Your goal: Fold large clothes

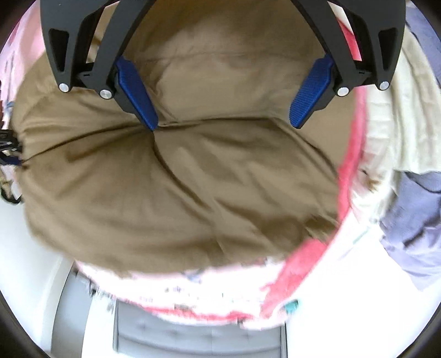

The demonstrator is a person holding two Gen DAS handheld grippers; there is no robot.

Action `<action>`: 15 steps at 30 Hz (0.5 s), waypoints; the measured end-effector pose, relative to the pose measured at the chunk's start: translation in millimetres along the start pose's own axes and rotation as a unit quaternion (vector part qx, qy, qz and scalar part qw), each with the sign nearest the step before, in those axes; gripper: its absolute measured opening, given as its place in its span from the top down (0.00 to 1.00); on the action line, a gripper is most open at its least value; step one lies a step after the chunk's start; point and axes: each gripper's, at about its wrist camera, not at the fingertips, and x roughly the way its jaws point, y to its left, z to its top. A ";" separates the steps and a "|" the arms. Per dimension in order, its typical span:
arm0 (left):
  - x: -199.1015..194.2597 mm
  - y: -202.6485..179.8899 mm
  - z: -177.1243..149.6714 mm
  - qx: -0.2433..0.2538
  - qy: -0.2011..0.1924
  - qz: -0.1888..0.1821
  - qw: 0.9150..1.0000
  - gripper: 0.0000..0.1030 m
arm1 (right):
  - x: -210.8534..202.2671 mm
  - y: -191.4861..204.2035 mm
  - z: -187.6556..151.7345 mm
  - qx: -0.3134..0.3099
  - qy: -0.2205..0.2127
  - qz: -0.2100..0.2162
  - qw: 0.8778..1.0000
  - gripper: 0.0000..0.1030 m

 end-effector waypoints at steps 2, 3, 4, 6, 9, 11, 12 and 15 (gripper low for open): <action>-12.1 22.5 7.9 -0.021 -0.007 -0.011 1.000 0.05 | -7.4 -7.4 5.7 -0.004 -0.015 -0.001 1.000 0.08; -13.9 34.3 10.4 -0.032 -0.004 -0.017 0.999 0.05 | -14.1 -8.0 6.7 -0.006 -0.027 -0.002 1.000 0.08; -14.3 52.0 13.9 -0.050 0.003 -0.026 0.998 0.05 | -22.4 -9.6 9.1 -0.008 -0.041 0.002 0.999 0.08; -7.5 84.5 19.6 -0.088 0.023 -0.047 0.995 0.05 | -33.9 -17.4 15.0 -0.006 -0.059 0.012 0.998 0.08; 12.8 121.0 26.6 -0.140 0.063 -0.072 0.986 0.05 | -41.0 -37.2 24.3 0.015 -0.066 0.022 0.997 0.08; 25.3 130.3 31.2 -0.151 0.077 -0.090 0.981 0.05 | -40.3 -60.7 33.7 0.046 -0.060 0.030 0.997 0.08; 32.4 129.9 29.9 -0.153 0.083 -0.099 0.980 0.05 | -41.2 -69.8 31.4 0.060 -0.054 0.034 0.996 0.08; 57.3 131.0 30.1 -0.148 0.109 -0.120 0.976 0.05 | -40.4 -97.8 37.1 0.104 -0.036 0.044 0.993 0.08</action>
